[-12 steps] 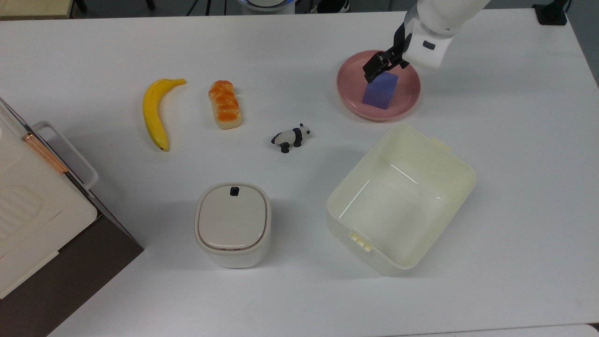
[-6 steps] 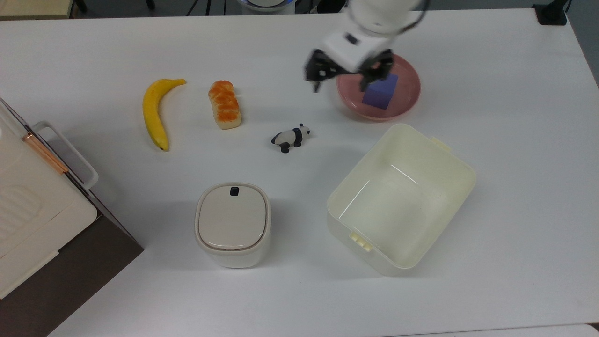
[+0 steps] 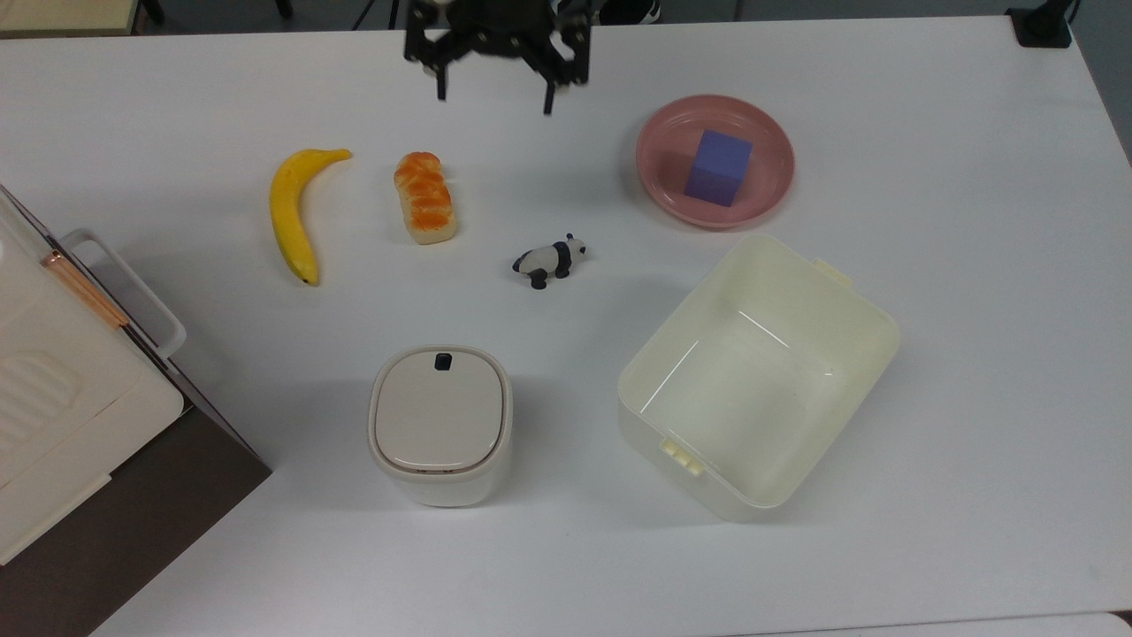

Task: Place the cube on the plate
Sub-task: 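Open the gripper to release the cube and raise away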

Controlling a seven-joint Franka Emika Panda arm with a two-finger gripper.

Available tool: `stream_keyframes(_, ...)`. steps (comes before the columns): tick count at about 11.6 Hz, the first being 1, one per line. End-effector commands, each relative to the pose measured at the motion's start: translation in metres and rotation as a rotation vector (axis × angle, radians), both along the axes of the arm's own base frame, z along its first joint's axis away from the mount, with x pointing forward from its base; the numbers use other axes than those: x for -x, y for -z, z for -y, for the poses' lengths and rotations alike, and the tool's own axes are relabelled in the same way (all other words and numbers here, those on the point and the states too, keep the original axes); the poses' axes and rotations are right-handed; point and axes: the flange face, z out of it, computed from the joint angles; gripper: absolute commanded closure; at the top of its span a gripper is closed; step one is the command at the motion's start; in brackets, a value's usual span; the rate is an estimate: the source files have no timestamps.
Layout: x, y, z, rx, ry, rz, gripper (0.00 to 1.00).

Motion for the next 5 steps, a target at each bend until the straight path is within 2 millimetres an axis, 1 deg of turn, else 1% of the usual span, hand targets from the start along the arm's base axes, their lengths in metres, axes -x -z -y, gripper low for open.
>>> stream_keyframes(1, 0.0283, -0.0268, 0.0261, -0.084, -0.046, -0.023, 0.00)
stream_keyframes(2, 0.0315, -0.0288, 0.0315, -0.098, -0.041, -0.032, 0.00)
stream_keyframes(5, 0.0327, -0.0308, 0.0341, -0.098, -0.036, -0.032, 0.00)
